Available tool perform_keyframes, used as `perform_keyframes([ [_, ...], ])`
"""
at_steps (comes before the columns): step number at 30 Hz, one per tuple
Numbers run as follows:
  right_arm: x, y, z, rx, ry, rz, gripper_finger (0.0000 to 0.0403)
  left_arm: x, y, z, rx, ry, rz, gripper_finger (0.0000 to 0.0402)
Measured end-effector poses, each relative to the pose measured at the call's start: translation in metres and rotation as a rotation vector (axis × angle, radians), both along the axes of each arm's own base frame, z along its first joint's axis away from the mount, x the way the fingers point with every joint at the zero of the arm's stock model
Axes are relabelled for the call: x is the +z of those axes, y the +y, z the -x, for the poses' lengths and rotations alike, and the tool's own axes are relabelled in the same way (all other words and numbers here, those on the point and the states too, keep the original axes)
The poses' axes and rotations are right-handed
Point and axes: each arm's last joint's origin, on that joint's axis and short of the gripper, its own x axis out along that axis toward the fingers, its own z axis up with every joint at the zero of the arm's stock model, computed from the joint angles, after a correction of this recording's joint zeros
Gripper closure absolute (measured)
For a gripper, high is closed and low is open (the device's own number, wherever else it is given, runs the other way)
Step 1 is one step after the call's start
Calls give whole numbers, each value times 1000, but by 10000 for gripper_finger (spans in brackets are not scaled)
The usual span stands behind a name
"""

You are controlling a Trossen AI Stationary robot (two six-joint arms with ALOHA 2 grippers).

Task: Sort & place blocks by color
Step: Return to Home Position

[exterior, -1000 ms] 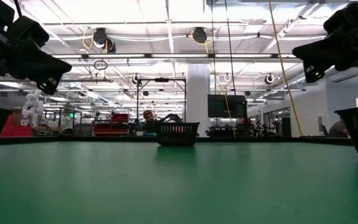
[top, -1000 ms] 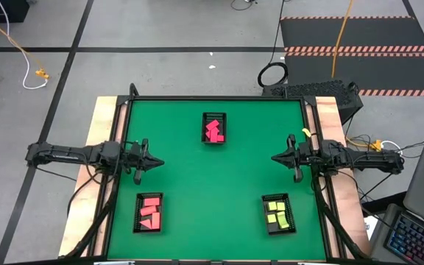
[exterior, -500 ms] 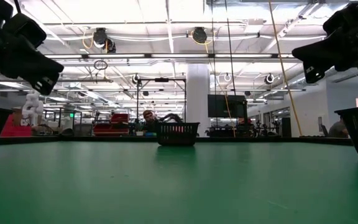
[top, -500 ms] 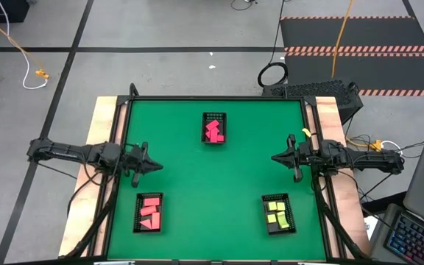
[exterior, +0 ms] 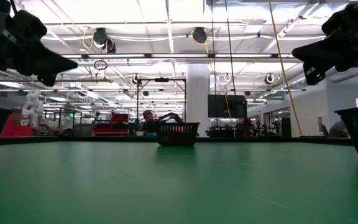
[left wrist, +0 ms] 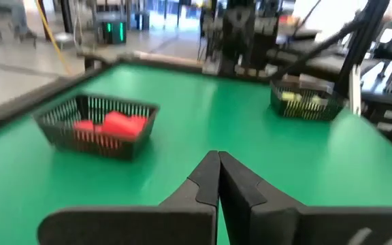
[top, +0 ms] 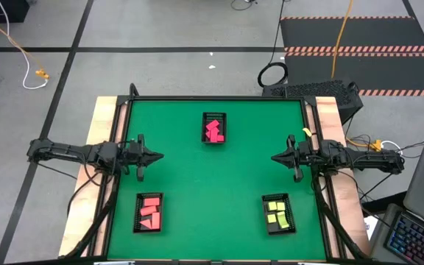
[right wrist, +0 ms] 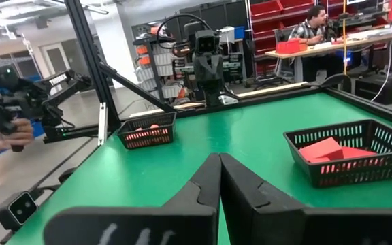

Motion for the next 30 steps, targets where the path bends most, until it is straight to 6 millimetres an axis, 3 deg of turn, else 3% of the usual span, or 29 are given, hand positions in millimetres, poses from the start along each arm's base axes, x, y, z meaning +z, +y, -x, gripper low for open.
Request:
perform_keyframes([
  [7, 0, 0, 0, 3, -4, 1, 403, 7, 0, -2, -2, -150, -46, 396],
  [30, 9, 0, 0, 4, -88, -15, 403, 8, 0, -2, -4, -160, -72, 396],
])
